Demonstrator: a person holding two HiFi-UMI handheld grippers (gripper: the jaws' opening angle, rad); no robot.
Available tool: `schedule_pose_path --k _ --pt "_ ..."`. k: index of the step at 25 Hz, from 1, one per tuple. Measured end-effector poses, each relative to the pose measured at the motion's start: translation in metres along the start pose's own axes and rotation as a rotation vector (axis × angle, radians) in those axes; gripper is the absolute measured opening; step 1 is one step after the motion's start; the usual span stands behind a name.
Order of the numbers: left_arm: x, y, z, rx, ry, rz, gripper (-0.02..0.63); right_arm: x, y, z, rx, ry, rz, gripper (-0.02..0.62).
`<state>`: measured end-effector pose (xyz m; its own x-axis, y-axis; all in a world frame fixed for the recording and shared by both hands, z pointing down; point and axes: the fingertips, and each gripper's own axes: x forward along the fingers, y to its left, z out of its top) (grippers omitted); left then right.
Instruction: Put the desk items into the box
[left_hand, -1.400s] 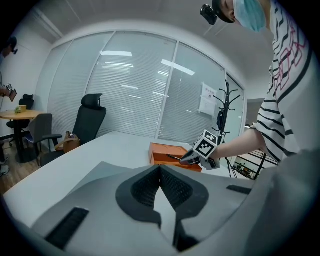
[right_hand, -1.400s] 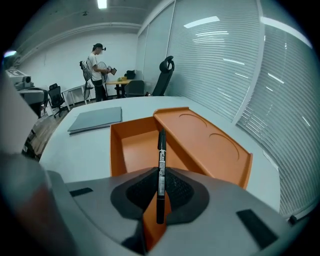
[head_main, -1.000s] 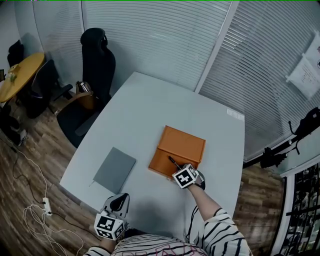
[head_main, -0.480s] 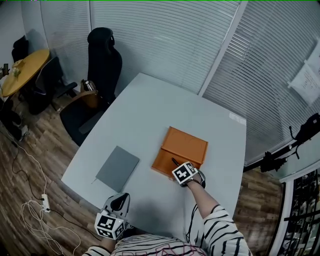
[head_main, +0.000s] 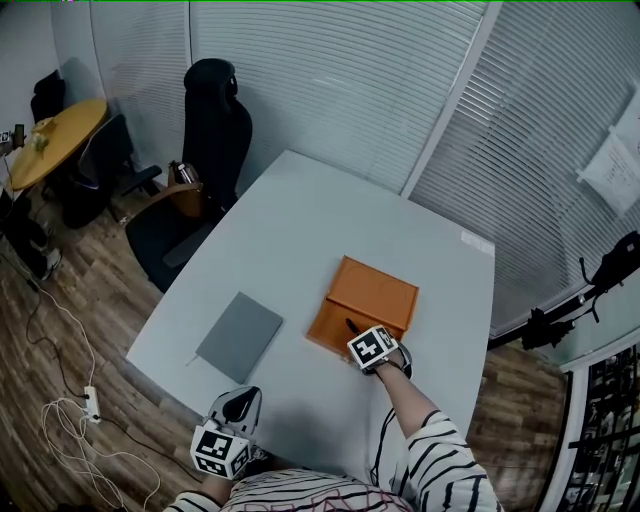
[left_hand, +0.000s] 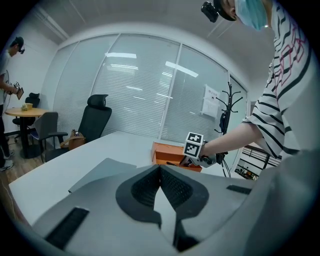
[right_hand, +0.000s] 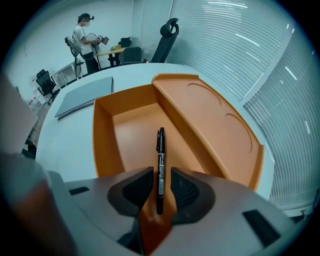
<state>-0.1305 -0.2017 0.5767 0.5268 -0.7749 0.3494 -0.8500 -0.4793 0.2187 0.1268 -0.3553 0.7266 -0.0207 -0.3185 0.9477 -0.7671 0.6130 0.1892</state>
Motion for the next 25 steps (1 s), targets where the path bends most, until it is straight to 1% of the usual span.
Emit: schedule_pose_path --k 5,10,13,18,25 --pt "-0.002 -0.003 0.0 0.003 -0.002 -0.003 0.021 -0.004 0.0 -0.003 0.033 -0.019 0.006 0.12" --pt "0.0 -0.008 0.001 0.014 -0.003 -0.02 0.021 -0.013 -0.003 0.004 0.055 -0.094 0.005 0.12" --pt "0.0 -0.011 0.002 0.021 -0.001 -0.032 0.021 -0.02 -0.006 0.004 0.106 -0.137 0.002 0.12" --pt "-0.001 -0.017 0.005 0.042 -0.001 -0.063 0.021 -0.043 -0.009 0.006 0.177 -0.249 -0.021 0.114" --pt "0.002 -0.021 0.012 0.076 -0.005 -0.118 0.021 -0.084 -0.011 -0.002 0.271 -0.404 -0.104 0.063"
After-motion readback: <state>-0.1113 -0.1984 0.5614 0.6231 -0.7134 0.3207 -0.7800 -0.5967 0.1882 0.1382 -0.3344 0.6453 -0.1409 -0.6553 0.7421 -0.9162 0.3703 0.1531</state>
